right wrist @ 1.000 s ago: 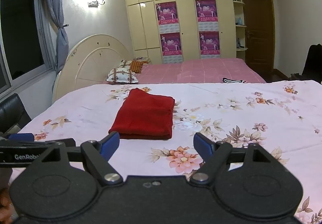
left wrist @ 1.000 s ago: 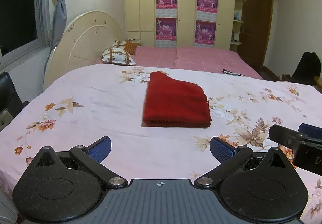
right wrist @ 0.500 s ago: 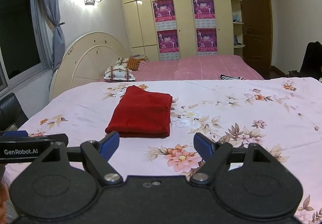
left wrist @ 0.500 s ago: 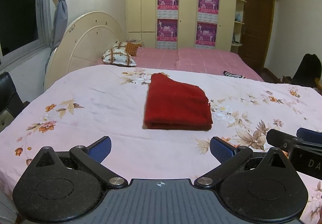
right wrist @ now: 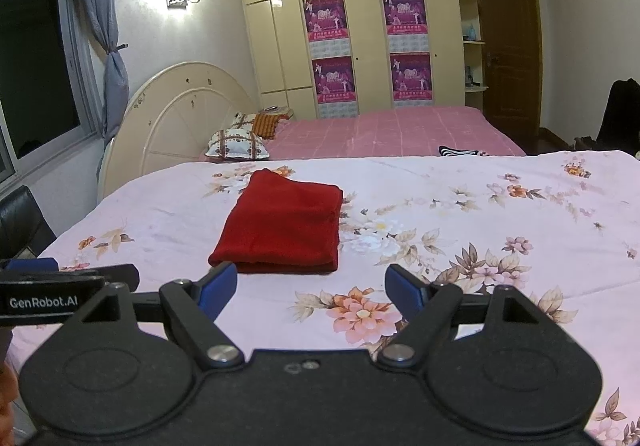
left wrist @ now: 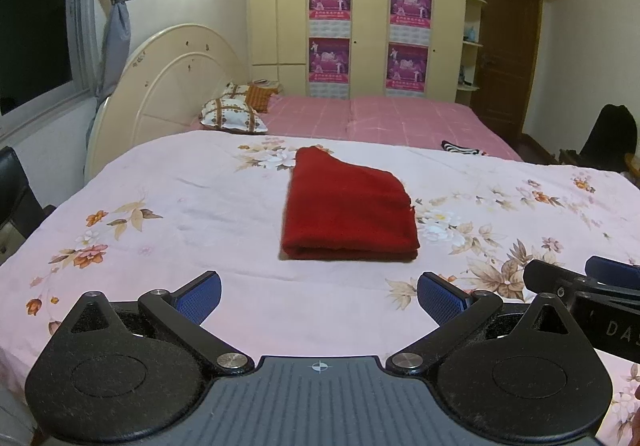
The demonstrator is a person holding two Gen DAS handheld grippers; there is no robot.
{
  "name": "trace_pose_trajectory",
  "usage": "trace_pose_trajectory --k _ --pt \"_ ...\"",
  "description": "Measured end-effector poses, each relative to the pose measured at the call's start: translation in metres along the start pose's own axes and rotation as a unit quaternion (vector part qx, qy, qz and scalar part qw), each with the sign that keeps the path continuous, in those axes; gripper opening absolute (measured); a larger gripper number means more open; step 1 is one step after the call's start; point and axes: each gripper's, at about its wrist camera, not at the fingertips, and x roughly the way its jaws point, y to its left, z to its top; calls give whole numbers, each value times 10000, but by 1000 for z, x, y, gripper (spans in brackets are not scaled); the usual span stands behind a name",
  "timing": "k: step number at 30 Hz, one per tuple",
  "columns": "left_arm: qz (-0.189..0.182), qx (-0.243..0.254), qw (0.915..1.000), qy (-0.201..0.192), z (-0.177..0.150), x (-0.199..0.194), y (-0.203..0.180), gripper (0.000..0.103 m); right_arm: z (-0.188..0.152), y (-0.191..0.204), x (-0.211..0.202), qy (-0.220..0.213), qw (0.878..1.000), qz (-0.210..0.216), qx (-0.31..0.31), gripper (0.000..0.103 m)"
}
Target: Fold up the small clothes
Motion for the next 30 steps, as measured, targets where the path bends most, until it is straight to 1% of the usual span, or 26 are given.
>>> trace_pose_trajectory --k 30 --pt "-108 29 9998 148 6 20 -1 103 0 1 18 153 9999 -62 43 81"
